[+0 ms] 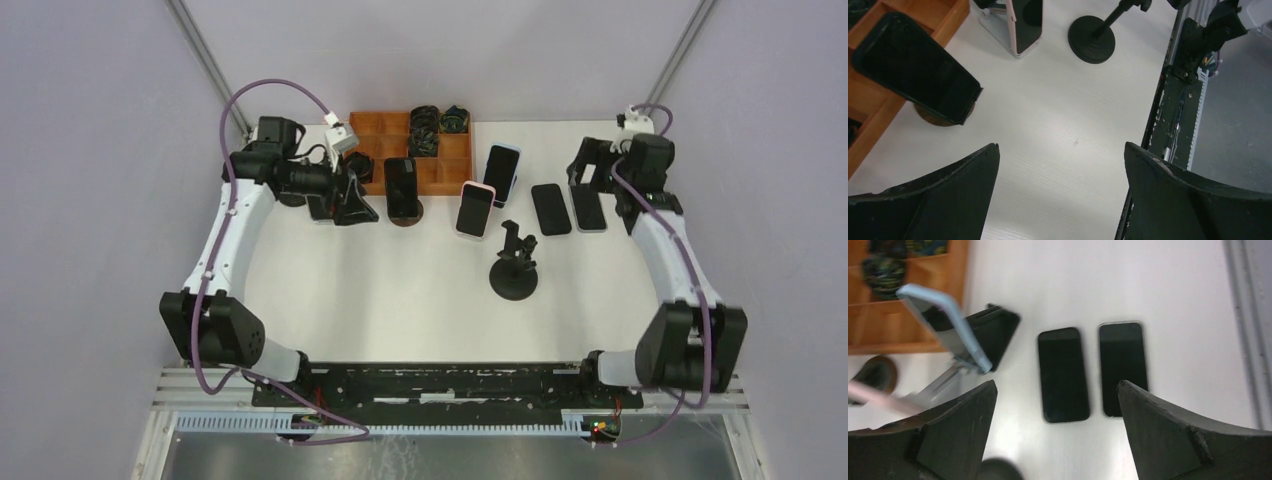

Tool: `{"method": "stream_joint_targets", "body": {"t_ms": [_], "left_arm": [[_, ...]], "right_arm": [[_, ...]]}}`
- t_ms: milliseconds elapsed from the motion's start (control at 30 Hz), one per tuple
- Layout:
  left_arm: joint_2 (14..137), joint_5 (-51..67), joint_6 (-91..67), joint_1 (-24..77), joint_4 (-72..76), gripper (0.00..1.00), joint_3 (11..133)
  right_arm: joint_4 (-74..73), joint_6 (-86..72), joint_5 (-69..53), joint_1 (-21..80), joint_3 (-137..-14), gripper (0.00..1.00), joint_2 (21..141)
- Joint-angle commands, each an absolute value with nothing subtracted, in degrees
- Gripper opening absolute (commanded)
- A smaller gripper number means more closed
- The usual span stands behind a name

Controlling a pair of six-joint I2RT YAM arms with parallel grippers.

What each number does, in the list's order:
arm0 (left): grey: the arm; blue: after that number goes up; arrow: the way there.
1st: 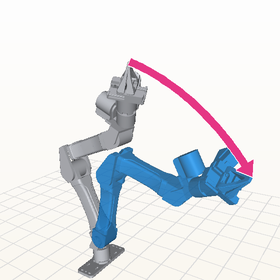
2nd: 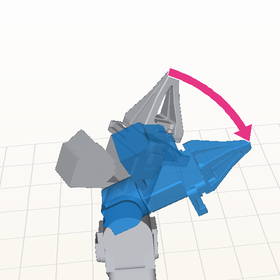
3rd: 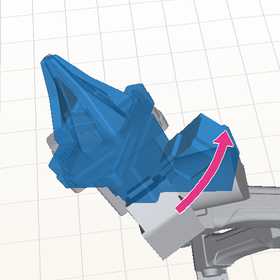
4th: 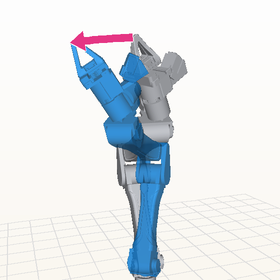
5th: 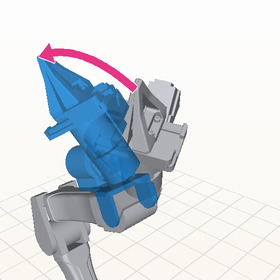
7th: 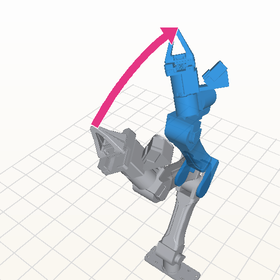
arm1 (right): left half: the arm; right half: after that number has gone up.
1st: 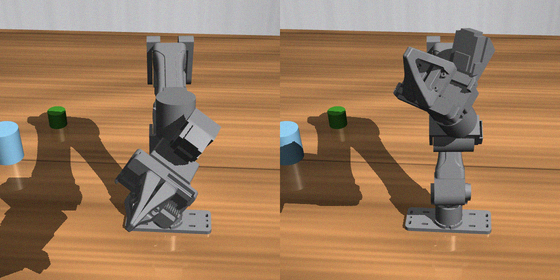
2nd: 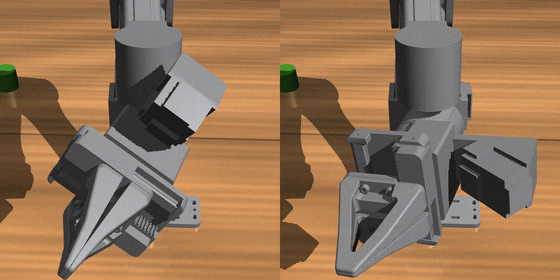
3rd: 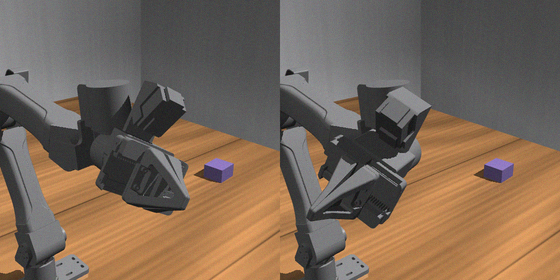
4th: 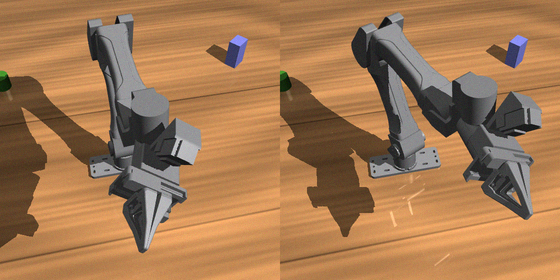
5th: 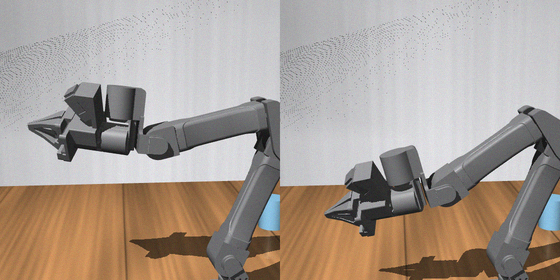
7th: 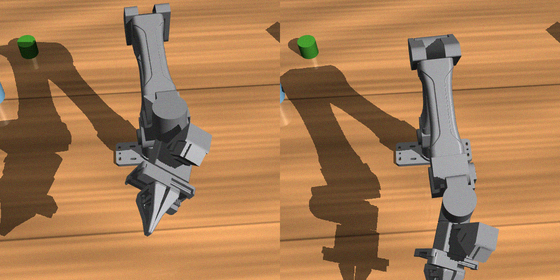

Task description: Remove the phone from the phone stand

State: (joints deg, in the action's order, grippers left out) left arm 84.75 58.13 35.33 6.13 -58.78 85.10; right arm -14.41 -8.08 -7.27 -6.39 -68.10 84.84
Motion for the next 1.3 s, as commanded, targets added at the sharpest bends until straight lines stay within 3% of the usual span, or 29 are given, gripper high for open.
{"method": "stream_joint_targets", "body": {"t_ms": [0, 233, 500, 667, 933, 1033, 1267], "left_arm": [[85.08, 60.42, 30.16, 1.44, -59.42, 1.00, 89.59], [85.14, 57.42, 24.50, -3.83, -56.45, 1.00, 90.45], [84.50, 55.02, 23.86, -4.81, -57.30, 1.00, 90.85], [84.12, 54.32, 23.91, -4.88, -57.39, 1.00, 91.16], [84.31, 53.85, 23.81, -4.86, -57.51, 1.00, 91.36], [84.22, 53.77, 23.71, -4.95, -57.57, 1.00, 91.48], [83.55, 53.65, 23.56, -4.99, -57.54, 1.00, 91.71]], "right_arm": [[-6.54, -12.98, -15.97, -5.60, -53.18, 0.98, 70.05], [-12.48, -10.36, -9.90, -0.39, -36.70, 0.98, 48.31], [-25.06, -6.85, -12.76, 3.60, -36.86, 0.95, 39.72], [-30.41, -5.89, -12.21, 4.98, -38.76, 0.93, 38.06], [-21.58, -7.68, -29.87, 7.41, -35.39, 0.92, 38.03], [-18.71, -8.65, -31.23, 8.48, -35.45, 0.91, 39.47], [-16.42, -8.18, -25.54, 12.38, -35.07, 0.74, 44.27]]}}
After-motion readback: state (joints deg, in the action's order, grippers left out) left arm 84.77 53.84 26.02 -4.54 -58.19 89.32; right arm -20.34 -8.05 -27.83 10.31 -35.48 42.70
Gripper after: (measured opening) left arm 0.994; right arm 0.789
